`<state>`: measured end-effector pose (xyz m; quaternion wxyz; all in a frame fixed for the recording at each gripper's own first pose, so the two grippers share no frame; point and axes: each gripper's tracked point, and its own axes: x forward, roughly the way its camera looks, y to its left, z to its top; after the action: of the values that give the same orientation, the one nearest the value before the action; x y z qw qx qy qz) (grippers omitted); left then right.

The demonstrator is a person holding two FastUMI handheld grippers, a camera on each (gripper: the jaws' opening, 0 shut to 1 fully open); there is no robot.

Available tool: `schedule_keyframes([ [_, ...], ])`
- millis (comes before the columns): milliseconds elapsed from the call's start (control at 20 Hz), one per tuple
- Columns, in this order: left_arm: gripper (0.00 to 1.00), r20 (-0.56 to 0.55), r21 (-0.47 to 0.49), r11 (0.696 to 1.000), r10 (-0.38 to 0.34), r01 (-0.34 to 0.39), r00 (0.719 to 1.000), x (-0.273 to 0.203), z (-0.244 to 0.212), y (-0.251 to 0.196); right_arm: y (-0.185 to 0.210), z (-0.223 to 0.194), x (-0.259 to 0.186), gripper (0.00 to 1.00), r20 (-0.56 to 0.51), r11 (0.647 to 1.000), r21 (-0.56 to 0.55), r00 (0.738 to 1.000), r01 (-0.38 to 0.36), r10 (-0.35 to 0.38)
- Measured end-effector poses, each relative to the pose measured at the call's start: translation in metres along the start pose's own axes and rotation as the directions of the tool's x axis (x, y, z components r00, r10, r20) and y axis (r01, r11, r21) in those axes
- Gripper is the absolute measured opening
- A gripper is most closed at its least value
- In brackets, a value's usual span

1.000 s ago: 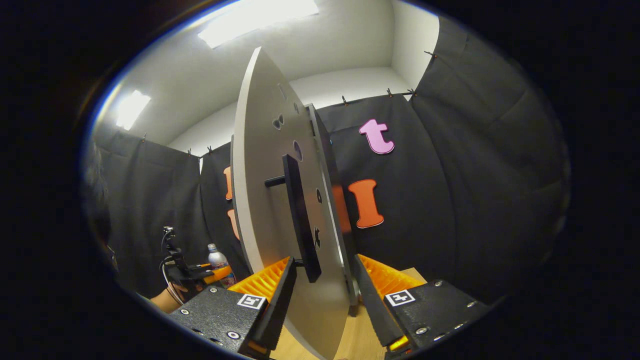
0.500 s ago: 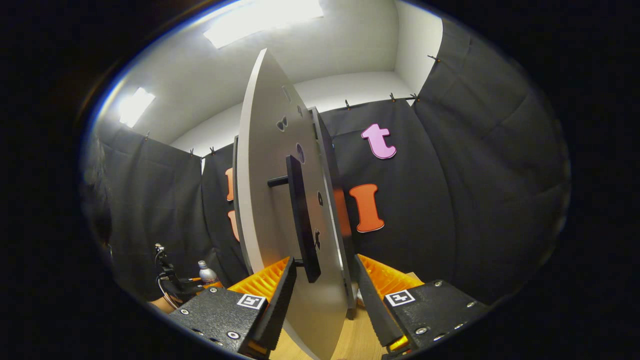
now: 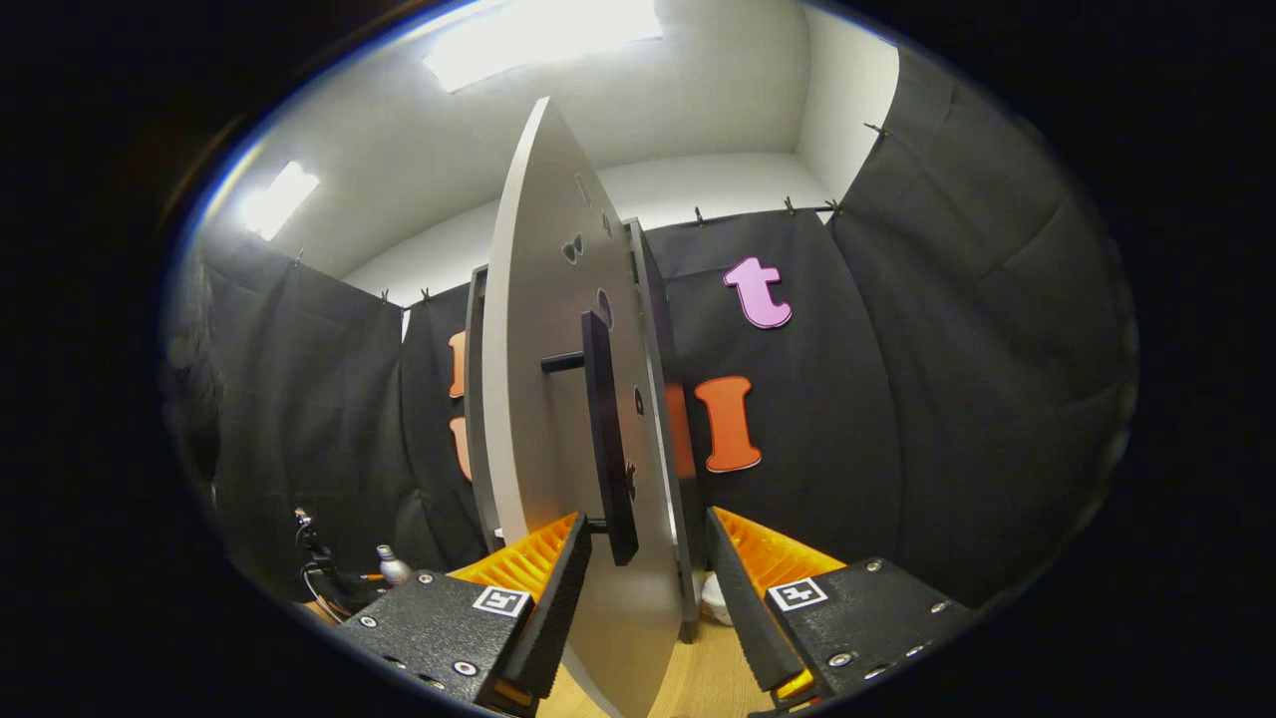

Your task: Open the cabinet door with the right hand, grasp the bottle in the cabinet with the left hand and place it on the coaster, then close the cabinet door with the right hand.

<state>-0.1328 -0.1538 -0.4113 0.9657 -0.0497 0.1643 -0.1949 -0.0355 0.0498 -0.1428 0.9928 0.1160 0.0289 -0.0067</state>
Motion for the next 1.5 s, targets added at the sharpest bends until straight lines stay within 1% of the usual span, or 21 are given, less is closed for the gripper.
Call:
schedule_keyframes([
  [150, 0.84, -0.025, 0.007, 0.999, 0.042, -0.042, 0.999, -0.006, -0.021, 0.018, 0.001, 0.0, 0.001, 0.72, -0.001, 1.0, 0.013, 1.0, -0.014, 0.014],
  [200, 0.82, -0.033, 0.001, 0.999, 0.051, -0.051, 0.998, -0.009, -0.028, 0.024, 0.001, 0.0, 0.0, 0.72, -0.003, 1.0, 0.016, 1.0, -0.015, 0.015],
  [350, 0.86, -0.04, -0.027, 0.998, 0.063, -0.064, 0.997, -0.017, -0.042, 0.032, 0.001, 0.003, 0.0, 0.72, 0.001, 1.0, -0.002, 1.0, -0.013, 0.013],
  [500, 0.84, -0.067, -0.034, 0.995, 0.086, -0.089, 0.994, -0.023, -0.062, 0.043, -0.001, 0.004, 0.0, 0.72, 0.007, 1.0, -0.018, 1.0, -0.004, 0.005],
  [700, 0.84, -0.076, -0.028, 0.996, 0.083, -0.086, 0.994, -0.032, -0.079, 0.039, -0.001, 0.005, -0.001, 0.72, 0.005, 1.0, -0.018, 1.0, -0.004, 0.004],
  [750, 0.86, -0.075, -0.025, 0.996, 0.086, -0.088, 0.993, -0.034, -0.082, 0.038, -0.001, 0.006, 0.0, 0.72, 0.006, 1.0, -0.018, 1.0, -0.004, 0.004],
  [800, 0.86, -0.077, -0.019, 0.996, 0.086, -0.087, 0.993, -0.034, -0.086, 0.036, -0.001, 0.006, -0.001, 0.72, 0.006, 1.0, -0.018, 1.0, -0.003, 0.003],
  [850, 0.84, -0.078, -0.01, 0.996, 0.087, -0.088, 0.993, -0.034, -0.091, 0.035, -0.001, 0.006, -0.001, 0.72, 0.007, 1.0, -0.017, 1.0, -0.002, 0.002],
  [900, 0.86, -0.081, 0.0, 0.996, 0.086, -0.087, 0.993, -0.034, -0.094, 0.034, -0.001, 0.006, -0.001, 0.72, 0.007, 1.0, -0.017, 1.0, -0.001, 0.001],
  [950, 0.84, -0.083, 0.011, 0.996, 0.086, -0.085, 0.993, -0.034, -0.099, 0.033, -0.002, 0.007, -0.001, 0.72, 0.006, 1.0, -0.017, 1.0, 0.0, 0.001],
  [1000, 0.86, -0.083, 0.024, 0.996, 0.083, -0.081, 0.993, -0.034, -0.102, 0.031, -0.002, 0.007, -0.001, 0.72, 0.007, 1.0, -0.018, 1.0, 0.001, -0.001],
  [1050, 0.86, -0.086, 0.038, 0.996, 0.083, -0.08, 0.993, -0.033, -0.107, 0.03, -0.002, 0.006, -0.001, 0.72, 0.005, 1.0, -0.02, 1.0, 0.001, -0.001],
  [1100, 0.84, -0.089, 0.049, 0.995, 0.09, -0.086, 0.992, -0.033, -0.111, 0.032, -0.002, 0.007, -0.001, 0.72, 0.005, 1.0, -0.021, 1.0, 0.001, -0.001],
  [1350, 0.84, -0.072, 0.049, 0.995, 0.088, -0.085, 0.994, -0.037, -0.111, 0.03, -0.002, 0.008, -0.001, 0.72, 0.006, 1.0, -0.02, 1.0, -0.003, 0.003],
  [1500, 0.87, -0.064, 0.073, 0.993, 0.101, -0.096, 0.993, -0.04, -0.106, 0.03, -0.001, 0.007, -0.001, 0.72, 0.008, 1.0, -0.012, 1.0, -0.007, 0.007],
])
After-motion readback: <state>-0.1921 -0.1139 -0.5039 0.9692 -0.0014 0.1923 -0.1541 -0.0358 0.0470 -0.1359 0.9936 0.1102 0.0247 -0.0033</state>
